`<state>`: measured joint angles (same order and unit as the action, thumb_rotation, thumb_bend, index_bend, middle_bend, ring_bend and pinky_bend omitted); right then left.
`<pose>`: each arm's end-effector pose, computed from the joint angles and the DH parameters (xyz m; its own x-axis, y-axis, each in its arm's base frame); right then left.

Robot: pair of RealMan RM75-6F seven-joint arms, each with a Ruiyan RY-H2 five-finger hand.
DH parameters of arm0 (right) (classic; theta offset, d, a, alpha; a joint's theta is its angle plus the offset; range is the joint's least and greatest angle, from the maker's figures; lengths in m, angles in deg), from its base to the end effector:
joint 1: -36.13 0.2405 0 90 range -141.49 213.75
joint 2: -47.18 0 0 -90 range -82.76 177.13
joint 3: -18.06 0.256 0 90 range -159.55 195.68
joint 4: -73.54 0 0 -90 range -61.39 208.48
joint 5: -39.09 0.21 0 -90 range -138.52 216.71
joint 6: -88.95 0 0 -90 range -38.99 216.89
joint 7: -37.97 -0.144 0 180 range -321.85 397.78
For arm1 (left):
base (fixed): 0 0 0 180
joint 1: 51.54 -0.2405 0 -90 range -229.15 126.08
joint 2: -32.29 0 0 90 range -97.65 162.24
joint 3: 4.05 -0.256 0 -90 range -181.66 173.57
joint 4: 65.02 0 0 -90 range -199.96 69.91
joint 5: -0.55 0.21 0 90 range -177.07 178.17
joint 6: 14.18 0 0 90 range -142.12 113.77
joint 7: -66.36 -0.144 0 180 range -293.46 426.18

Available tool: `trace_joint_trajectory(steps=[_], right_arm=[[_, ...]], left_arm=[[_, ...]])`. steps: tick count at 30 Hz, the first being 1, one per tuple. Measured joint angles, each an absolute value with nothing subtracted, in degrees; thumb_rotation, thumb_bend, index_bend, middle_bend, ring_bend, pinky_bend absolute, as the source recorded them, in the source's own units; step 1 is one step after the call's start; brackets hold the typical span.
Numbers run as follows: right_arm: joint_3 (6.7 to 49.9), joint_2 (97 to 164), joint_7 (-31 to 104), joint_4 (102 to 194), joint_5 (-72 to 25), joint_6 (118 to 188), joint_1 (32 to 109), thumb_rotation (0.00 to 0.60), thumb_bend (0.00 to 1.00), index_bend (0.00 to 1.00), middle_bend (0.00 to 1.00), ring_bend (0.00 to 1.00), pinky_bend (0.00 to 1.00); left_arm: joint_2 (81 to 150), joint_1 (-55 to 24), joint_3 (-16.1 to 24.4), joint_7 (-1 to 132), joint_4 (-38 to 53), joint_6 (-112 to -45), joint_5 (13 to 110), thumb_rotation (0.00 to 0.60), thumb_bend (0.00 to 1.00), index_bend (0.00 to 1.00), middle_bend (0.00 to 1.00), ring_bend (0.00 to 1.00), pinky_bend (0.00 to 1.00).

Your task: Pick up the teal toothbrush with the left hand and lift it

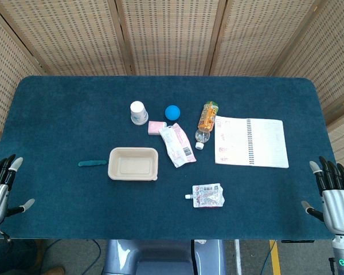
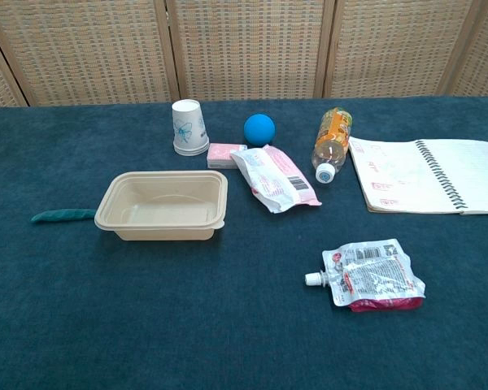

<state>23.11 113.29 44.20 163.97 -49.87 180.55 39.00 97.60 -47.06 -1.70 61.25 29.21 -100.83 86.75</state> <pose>-0.3045 -0.1770 0.1686 0.4868 0.1378 0.8626 -0.8698 -0.0137 0.4931 -0.3025 0.1764 0.1516 0.4285 -0.0105 0.9035 0.9035 -0.0092 -0.4285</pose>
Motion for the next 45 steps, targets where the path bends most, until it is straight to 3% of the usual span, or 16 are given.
trace_joint_trajectory(steps=[9, 13, 17, 23, 28, 45], right_arm=[[22.9, 112.8, 43.6, 164.3, -49.6, 179.5, 39.2, 0.6, 0.0, 0.0, 0.0, 0.0, 0.0], [23.0, 112.5, 43.2, 164.5, -49.5, 179.4, 39.2, 0.6, 0.0, 0.0, 0.0, 0.0, 0.0], [22.9, 112.4, 42.7, 164.5, -49.4, 179.0, 39.3, 0.6, 0.0, 0.0, 0.0, 0.0, 0.0], [22.9, 112.4, 42.6, 164.6, -49.2, 178.3, 39.5, 0.6, 0.0, 0.0, 0.0, 0.0, 0.0], [22.9, 112.4, 42.7, 164.5, -48.4, 177.1, 39.9, 0.6, 0.0, 0.0, 0.0, 0.0, 0.0], [23.0, 112.6, 41.9, 163.8, -47.1, 175.0, 40.7, 0.6, 0.0, 0.0, 0.0, 0.0, 0.0]], left_arm=[[99.1, -46.1, -1.4, 61.1, 27.5, -99.2, 86.1, 0.6, 0.0, 0.0, 0.0, 0.0, 0.0], [100.8, -44.1, -0.7, 61.8, 25.8, -95.8, 85.1, 0.6, 0.01, 0.13, 0.0, 0.0, 0.0], [103.2, -41.1, 0.7, 62.8, 23.5, -91.8, 83.9, 0.6, 0.1, 0.29, 0.0, 0.0, 0.0], [108.7, -34.7, 3.7, 63.3, 18.0, -82.0, 78.5, 0.6, 0.23, 0.43, 0.0, 0.0, 0.0], [114.0, -30.3, 5.9, 62.2, 12.8, -75.9, 72.6, 0.6, 0.25, 0.44, 0.0, 0.0, 0.0], [123.7, -24.5, 7.1, 58.9, 1.2, -69.1, 65.9, 0.6, 0.33, 0.48, 0.0, 0.0, 0.0]])
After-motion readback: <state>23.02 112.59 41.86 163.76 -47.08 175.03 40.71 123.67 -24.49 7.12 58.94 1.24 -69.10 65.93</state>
